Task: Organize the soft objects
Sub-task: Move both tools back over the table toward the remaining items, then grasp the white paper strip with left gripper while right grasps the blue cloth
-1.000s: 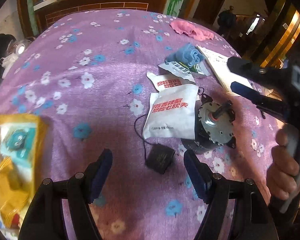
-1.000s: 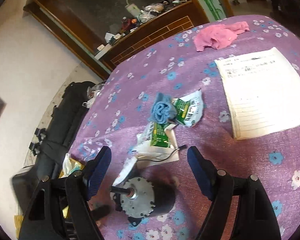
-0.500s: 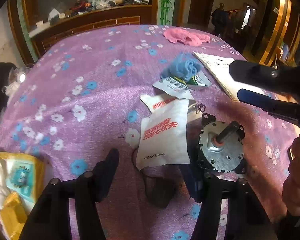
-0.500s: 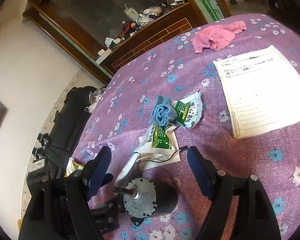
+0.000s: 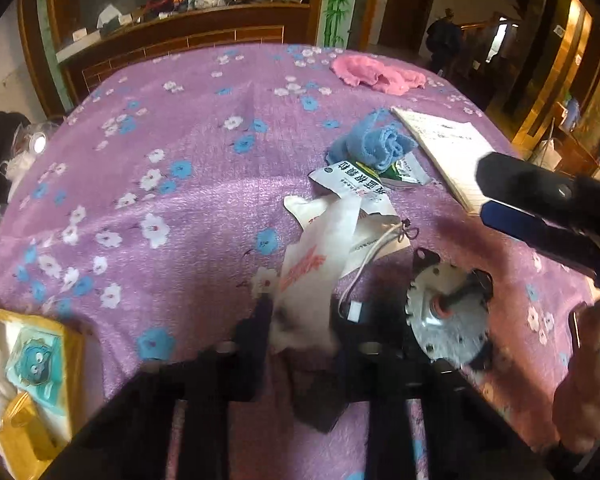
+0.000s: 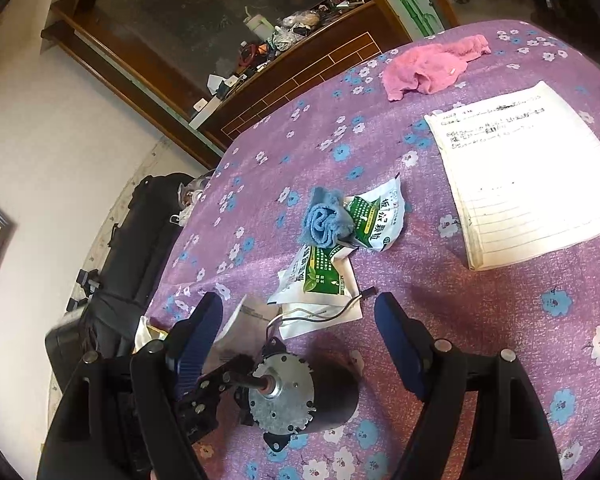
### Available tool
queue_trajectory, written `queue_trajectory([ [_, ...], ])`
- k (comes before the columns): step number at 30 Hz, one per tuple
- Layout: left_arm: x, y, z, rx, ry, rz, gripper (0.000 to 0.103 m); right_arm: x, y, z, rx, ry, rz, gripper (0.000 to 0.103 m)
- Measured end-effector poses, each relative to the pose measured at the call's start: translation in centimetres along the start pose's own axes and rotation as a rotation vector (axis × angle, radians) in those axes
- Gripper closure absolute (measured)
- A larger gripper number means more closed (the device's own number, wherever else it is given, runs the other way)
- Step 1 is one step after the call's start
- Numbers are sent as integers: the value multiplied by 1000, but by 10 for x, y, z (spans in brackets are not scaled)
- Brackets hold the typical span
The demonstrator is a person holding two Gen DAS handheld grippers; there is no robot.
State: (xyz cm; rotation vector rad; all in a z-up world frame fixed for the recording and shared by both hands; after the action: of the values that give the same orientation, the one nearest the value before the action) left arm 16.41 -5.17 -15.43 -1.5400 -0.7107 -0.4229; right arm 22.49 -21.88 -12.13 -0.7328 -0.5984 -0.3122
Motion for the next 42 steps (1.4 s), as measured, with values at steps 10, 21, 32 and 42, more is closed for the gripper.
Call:
queue_trajectory([
  [10, -15, -65, 38, -58, -199, -113, 96, 5, -6, 3, 5, -37, -41, 26],
  [21, -51, -157, 96, -93, -360, -250, 96, 63, 82, 11, -226, -30, 155, 47],
  [32, -71, -164, 112, -141, -398, -233, 96, 44, 98, 19, -303, -73, 221, 82],
  [42, -87, -195, 126, -147, -448, -264, 95, -6, -12, 114, 20, -100, 20, 82],
])
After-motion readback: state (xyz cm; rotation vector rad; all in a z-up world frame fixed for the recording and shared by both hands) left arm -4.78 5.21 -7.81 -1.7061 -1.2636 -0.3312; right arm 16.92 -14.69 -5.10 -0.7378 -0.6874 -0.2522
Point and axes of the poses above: each gripper's, at about its wrist camera, not at the fingertips, and y roughly the way its jaws point, z to its left, x to its top, the point moved 2 cm from there along y, roughly the way its jaws point, and after that the axes turned 10 degrees about -z, right-handed, at the moved point
